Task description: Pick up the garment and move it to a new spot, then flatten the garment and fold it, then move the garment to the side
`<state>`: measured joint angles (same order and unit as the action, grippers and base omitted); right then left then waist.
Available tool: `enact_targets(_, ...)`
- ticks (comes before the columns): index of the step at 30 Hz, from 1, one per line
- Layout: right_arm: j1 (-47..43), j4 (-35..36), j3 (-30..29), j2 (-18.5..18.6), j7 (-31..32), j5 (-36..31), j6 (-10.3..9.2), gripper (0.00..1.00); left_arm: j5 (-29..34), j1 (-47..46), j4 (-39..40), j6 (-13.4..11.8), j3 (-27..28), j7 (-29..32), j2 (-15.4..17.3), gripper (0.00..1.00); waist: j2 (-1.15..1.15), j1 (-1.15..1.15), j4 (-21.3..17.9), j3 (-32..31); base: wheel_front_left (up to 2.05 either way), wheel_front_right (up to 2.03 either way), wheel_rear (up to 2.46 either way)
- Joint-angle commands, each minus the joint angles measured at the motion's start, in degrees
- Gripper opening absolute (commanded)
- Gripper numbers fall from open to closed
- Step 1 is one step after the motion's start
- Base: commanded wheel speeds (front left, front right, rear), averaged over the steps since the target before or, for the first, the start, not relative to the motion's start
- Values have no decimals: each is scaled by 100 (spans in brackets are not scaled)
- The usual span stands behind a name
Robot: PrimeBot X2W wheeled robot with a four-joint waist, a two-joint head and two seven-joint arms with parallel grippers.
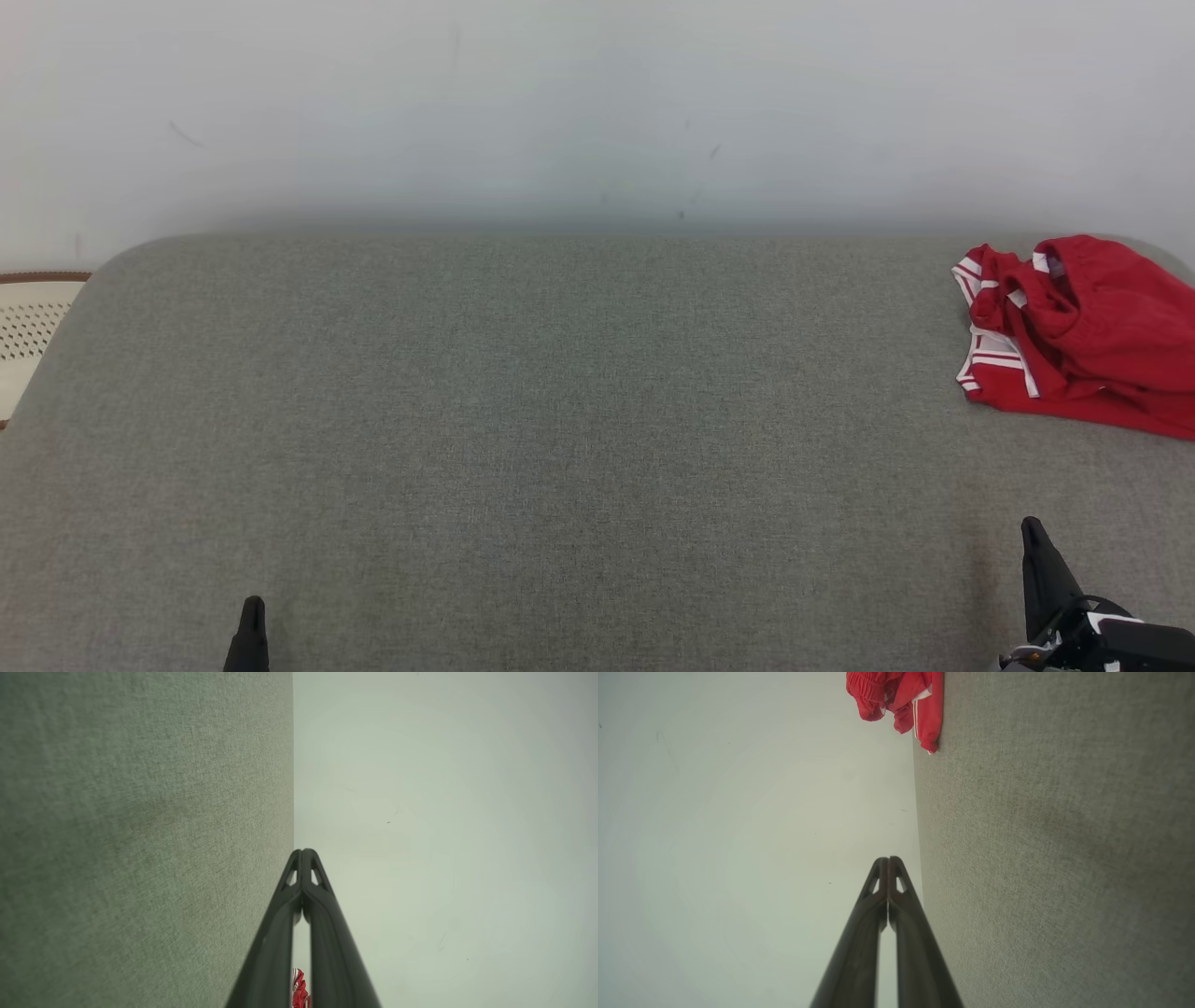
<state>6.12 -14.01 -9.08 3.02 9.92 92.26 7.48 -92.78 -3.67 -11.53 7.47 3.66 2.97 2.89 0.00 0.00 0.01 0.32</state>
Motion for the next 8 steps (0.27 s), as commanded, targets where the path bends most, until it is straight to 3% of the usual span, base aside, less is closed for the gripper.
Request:
enact_targets(1, -7, -12, -6, -17, 18, -24, 2, 0, -19, -32, -25, 16, 26, 34, -6, 0, 0, 0, 0, 0, 0, 0, 0)
enact_targets(8, -7, -12, -6, -18, 17, -25, 2, 0, -19, -32, -25, 16, 26, 34, -6, 0, 0, 0, 0, 0, 0, 0, 0)
